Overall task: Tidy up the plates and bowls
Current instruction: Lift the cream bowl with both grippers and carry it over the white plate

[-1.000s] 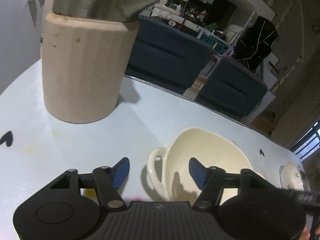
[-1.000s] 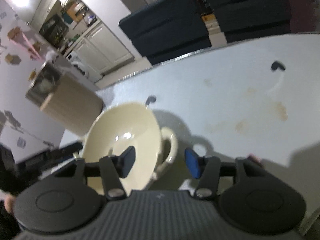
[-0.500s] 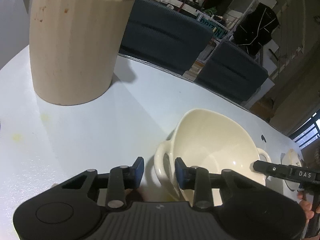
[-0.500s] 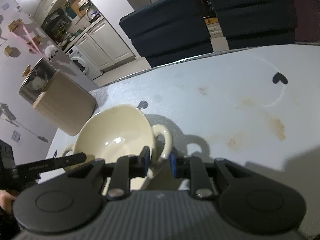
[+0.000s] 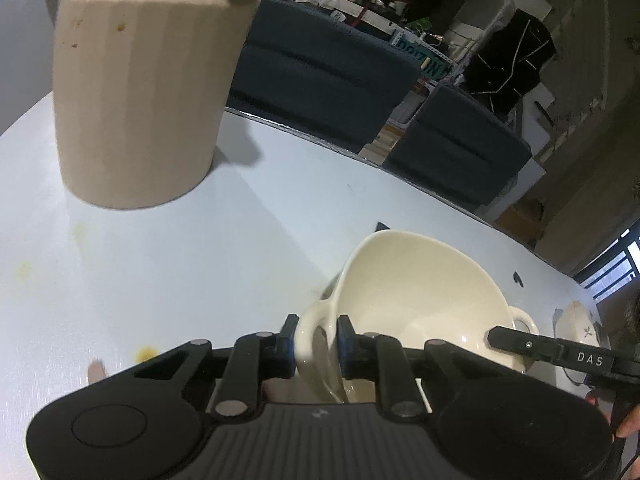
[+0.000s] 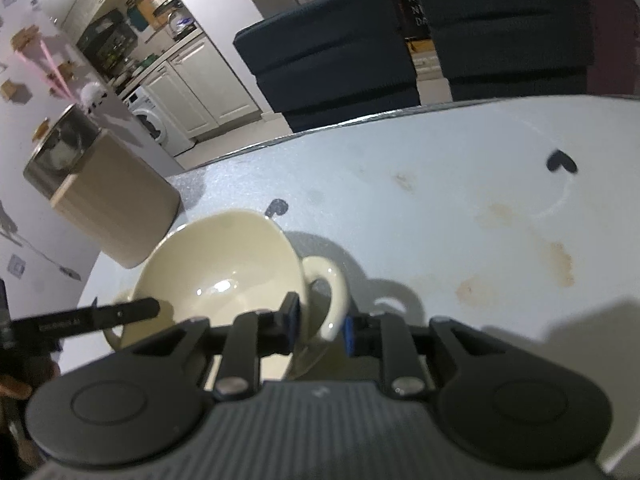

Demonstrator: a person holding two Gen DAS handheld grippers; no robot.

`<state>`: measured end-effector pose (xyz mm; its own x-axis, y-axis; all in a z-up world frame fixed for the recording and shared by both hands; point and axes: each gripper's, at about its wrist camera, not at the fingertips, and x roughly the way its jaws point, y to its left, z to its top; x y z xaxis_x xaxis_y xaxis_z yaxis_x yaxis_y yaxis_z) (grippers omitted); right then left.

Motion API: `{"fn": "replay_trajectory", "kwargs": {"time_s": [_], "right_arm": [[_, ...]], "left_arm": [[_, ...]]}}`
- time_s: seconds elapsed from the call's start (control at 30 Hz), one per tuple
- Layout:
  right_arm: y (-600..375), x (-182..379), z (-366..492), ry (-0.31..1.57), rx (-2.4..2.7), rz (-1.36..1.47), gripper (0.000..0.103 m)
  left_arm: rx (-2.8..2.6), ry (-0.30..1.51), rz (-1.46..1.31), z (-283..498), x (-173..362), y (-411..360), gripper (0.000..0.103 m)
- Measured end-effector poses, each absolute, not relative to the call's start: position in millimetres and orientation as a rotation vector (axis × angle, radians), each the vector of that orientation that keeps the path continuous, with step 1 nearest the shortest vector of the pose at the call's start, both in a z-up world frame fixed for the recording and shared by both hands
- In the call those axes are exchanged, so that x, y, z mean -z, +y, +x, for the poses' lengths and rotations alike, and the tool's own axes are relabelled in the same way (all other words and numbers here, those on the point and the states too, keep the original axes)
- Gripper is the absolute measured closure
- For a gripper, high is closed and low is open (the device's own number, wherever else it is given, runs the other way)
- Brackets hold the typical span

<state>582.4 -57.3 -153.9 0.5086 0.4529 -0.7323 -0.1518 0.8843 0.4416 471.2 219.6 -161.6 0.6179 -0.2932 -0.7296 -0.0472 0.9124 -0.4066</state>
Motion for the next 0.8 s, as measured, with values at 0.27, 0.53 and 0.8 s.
{"fn": "replay_trajectory", "kwargs": {"time_s": [0.27,0.53,0.8], "right_arm": [[-67,122,551,0.937,-0.380,0.313,0.078],[-89,86,486,0.896,-0.369,0.341,0.077],[-113,65,412,0.863,-0.358,0.367,0.077]], "left_arm": [[0.145,0.838,-0.430,431,123,208,0.083],[0.163,0.819,-0.366,379,75,176,0.082],[0.181,0.809,-0.353,320,53,155,0.082]]}}
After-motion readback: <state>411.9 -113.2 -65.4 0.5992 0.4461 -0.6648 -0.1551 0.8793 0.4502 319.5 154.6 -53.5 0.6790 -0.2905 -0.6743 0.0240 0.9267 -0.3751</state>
